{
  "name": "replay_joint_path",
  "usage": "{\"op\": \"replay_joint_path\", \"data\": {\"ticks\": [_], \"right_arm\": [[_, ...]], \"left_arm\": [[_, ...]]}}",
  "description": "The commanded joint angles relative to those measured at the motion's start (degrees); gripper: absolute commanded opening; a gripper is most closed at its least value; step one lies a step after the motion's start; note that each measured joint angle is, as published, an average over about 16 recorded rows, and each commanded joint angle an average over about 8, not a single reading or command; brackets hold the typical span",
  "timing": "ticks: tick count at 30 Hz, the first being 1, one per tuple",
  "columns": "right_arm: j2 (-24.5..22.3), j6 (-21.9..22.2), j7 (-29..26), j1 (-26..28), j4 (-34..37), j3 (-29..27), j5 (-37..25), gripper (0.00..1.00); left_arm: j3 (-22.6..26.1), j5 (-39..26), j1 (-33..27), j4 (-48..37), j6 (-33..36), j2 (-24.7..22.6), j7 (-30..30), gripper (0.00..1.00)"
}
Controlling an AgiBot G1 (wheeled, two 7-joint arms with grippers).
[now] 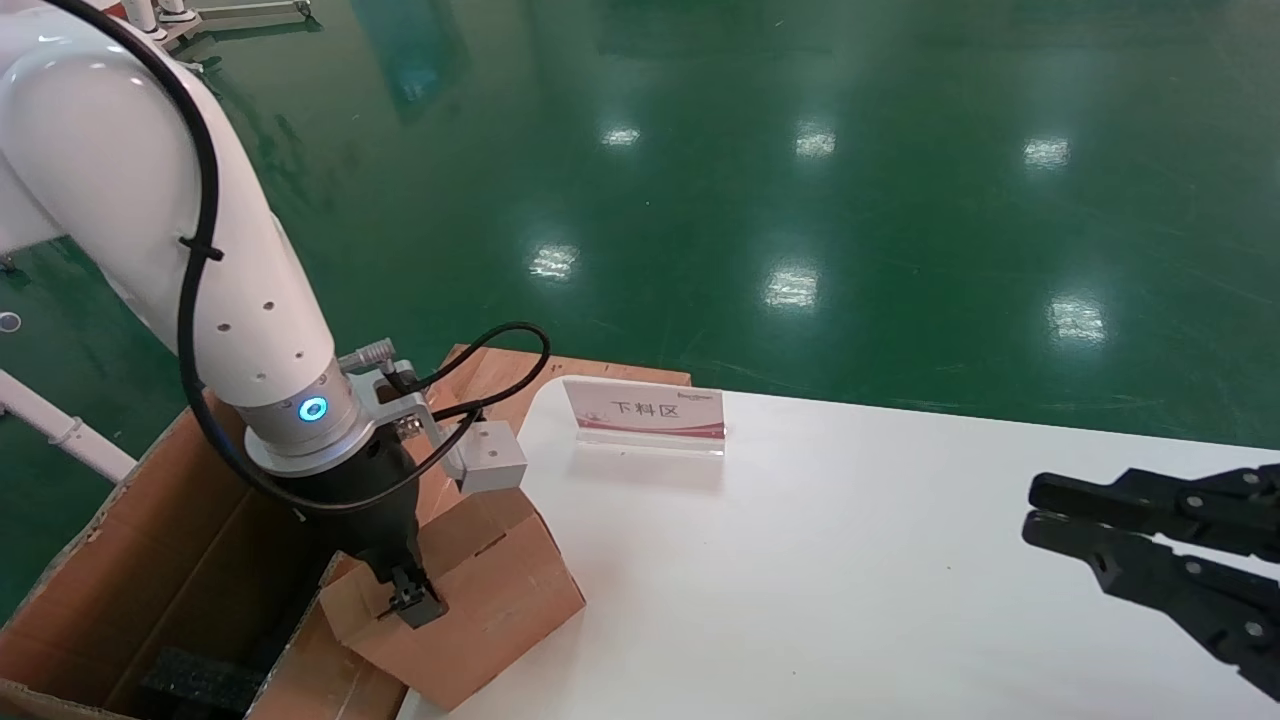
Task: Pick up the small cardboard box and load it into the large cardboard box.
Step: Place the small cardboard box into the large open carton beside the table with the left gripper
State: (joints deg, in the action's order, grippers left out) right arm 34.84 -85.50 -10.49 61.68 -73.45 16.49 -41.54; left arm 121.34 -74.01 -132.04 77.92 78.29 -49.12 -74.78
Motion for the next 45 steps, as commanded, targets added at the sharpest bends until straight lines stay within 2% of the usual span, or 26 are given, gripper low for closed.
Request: {"op": "replay_joint_path", "data": {"ticks": [1, 5, 12, 21, 27, 30, 38, 45], "right_arm": [[0.00, 0.00, 0.00, 0.00, 0.00, 0.00, 0.00, 0.50], [0.00, 0.00, 0.00, 0.00, 0.00, 0.00, 0.00, 1.00], [0.00, 0.00, 0.01, 0.01, 0.03, 0.01, 0.00, 1.00], [0.00, -0.01, 0.04, 0.03, 0.05, 0.05, 0.02, 1.00], [-0.01, 0.00, 0.05, 0.04, 0.05, 0.07, 0.04, 1.00], [-0.02, 0.00, 0.05, 0.04, 0.05, 0.09, 0.04, 1.00], [-0.03, 0.01, 0.07, 0.05, 0.06, 0.11, 0.06, 1.00], [-0.04, 0.02, 0.08, 0.06, 0.06, 0.14, 0.08, 1.00]], "left_arm": [[0.01, -0.01, 0.00, 0.00, 0.01, -0.02, 0.00, 0.00], [-0.01, 0.03, 0.03, -0.18, 0.02, -0.04, 0.05, 0.00], [-1.11, 1.09, -2.63, -1.35, 0.92, 0.75, 0.12, 0.00], [-6.26, 7.17, -12.70, -2.36, 3.87, 6.68, 2.17, 0.00], [-7.20, 6.86, -20.60, -6.17, 9.77, 7.76, 2.36, 0.00], [-5.04, 5.84, -23.90, -8.46, 12.24, 7.57, 3.23, 0.00], [5.99, 4.16, -32.10, -14.60, 12.90, 8.63, 7.97, 0.00], [8.33, 4.57, -34.45, -20.65, 12.88, 10.45, 11.48, 0.00]]}}
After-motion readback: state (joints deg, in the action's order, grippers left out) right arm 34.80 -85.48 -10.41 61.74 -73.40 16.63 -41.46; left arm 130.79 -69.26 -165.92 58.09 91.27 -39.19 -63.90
